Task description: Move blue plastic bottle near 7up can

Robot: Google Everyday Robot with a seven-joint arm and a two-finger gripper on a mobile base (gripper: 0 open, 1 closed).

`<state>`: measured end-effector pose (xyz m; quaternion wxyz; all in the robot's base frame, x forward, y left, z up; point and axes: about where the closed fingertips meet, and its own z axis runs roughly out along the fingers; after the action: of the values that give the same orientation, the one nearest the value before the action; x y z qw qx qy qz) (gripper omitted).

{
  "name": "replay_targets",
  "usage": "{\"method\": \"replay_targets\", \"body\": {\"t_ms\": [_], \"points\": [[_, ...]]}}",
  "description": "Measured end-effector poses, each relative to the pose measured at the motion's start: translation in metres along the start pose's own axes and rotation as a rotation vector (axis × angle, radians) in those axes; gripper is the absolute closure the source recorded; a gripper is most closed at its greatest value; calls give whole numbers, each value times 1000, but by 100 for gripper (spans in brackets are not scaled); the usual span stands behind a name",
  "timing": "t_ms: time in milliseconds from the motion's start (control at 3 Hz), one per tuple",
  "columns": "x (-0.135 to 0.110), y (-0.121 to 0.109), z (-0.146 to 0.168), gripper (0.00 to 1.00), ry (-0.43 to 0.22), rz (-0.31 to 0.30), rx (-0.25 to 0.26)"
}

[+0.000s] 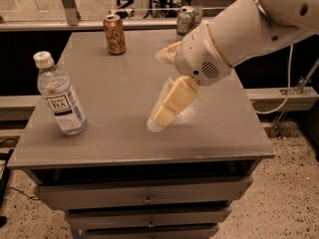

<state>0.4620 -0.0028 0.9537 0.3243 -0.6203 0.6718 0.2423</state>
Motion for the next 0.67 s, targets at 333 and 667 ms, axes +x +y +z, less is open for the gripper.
{"method": "replay_targets", "body": {"t_ms": [333, 667], "points": [[-11, 0, 5, 0, -58, -2, -18], [-45, 0, 30, 0, -172, -29, -54]]}}
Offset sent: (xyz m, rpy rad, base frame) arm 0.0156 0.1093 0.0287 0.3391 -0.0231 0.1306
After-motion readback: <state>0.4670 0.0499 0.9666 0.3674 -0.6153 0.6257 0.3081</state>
